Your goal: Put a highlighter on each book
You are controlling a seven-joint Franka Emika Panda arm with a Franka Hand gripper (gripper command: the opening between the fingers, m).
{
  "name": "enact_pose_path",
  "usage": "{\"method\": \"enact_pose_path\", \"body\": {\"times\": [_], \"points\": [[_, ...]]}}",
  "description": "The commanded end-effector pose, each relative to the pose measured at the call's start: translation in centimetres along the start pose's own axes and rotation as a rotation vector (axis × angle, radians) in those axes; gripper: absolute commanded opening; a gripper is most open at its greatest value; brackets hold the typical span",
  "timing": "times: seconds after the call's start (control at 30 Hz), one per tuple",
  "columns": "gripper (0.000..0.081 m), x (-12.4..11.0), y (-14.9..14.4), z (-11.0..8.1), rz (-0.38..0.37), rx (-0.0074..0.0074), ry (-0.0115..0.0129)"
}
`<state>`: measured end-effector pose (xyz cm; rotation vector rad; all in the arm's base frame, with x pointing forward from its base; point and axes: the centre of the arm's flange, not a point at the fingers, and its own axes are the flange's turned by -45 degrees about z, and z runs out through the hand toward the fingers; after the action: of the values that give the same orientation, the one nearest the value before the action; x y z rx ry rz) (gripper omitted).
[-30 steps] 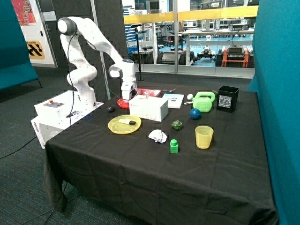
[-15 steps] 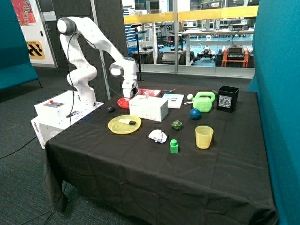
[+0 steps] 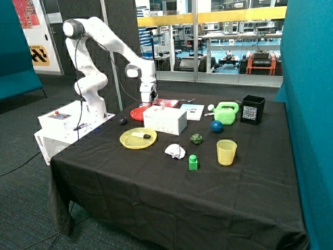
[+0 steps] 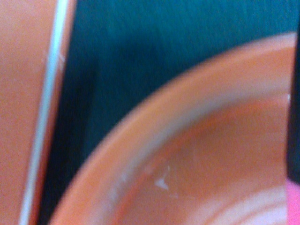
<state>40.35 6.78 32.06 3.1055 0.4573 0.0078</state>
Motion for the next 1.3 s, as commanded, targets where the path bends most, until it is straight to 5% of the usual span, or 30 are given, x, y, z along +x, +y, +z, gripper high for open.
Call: {"method": "enact_pose_path", "body": {"times": [0.0,1.27], "points": [[0.0,3.8,-0.9,-1.6,-0.033,0.0034,-0.0045],[0.0,18.9,-0.2,-2.2,-0.025,0.0033,-0.0045]]}}
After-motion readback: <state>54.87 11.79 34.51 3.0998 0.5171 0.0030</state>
